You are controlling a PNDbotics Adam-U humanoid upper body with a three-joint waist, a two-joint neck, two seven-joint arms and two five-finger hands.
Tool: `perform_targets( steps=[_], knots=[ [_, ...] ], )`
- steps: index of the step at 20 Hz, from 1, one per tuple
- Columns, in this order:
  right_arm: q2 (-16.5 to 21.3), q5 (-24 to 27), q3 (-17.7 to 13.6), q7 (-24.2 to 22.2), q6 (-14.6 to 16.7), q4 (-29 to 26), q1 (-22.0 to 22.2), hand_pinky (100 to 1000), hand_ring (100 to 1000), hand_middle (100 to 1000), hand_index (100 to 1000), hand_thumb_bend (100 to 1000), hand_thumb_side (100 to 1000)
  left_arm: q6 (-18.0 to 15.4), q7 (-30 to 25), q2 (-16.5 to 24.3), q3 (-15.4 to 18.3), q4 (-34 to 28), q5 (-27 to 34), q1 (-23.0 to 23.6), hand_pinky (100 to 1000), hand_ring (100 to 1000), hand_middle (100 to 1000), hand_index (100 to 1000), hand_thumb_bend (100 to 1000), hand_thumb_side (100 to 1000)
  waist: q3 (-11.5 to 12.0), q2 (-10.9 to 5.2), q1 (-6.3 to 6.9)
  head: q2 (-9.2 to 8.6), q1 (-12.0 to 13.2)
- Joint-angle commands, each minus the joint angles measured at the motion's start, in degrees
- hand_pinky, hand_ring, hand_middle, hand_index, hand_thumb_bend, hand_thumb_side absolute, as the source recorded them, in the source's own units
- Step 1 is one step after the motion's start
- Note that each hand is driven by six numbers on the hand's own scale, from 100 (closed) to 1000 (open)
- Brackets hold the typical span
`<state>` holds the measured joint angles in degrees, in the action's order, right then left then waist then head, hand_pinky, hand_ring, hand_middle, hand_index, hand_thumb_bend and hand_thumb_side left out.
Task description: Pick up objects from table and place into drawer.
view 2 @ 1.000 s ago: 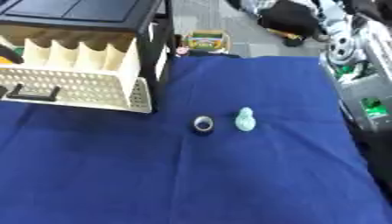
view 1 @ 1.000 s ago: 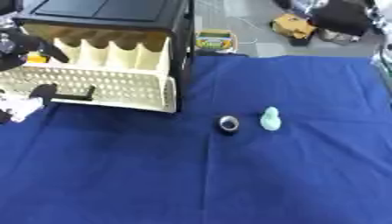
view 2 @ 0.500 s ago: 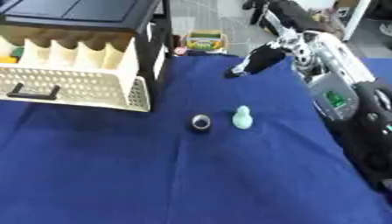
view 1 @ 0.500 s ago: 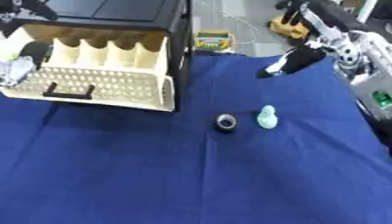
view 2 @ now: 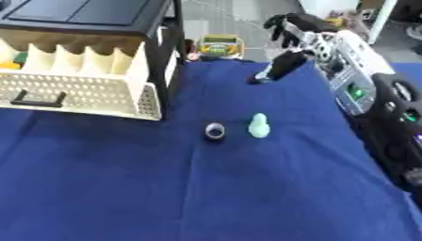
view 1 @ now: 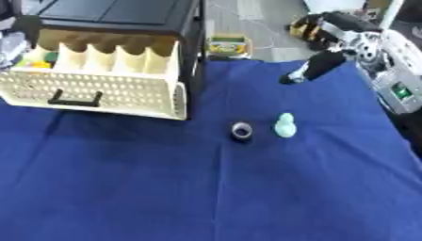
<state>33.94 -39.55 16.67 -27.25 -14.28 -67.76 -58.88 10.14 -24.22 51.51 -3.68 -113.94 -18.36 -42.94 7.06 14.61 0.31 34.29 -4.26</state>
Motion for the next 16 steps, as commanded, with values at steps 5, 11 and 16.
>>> perform_targets(
  steps=[5, 11, 16],
  knots=[
    [0.7, 1.0, 0.4, -6.4, 1.3, 2.6, -1.3, 636, 706, 763, 916, 645, 203, 2.0, 6.5, 0.4, 1.6, -0.7, 4.1, -0.4, 100, 100, 100, 815, 100, 605, 0.0, -1.51, 0.08, 0.49, -0.4],
    [1.2, 2.5, 1.7, -11.9, 2.0, 2.7, -0.7, 625, 711, 736, 913, 656, 174, 2.6, 9.6, 0.1, 1.0, -0.7, 5.8, -0.3, 100, 100, 100, 805, 100, 607, -0.1, -1.48, -0.16, 0.54, -0.5],
    [2.2, 2.8, 2.2, -16.5, 1.3, -0.6, -0.1, 588, 686, 701, 878, 620, 176, 3.1, 9.7, -0.1, 1.0, -0.7, 6.1, 0.0, 100, 100, 100, 795, 100, 615, -0.6, -1.42, -0.38, 0.42, -0.5]
  ],
)
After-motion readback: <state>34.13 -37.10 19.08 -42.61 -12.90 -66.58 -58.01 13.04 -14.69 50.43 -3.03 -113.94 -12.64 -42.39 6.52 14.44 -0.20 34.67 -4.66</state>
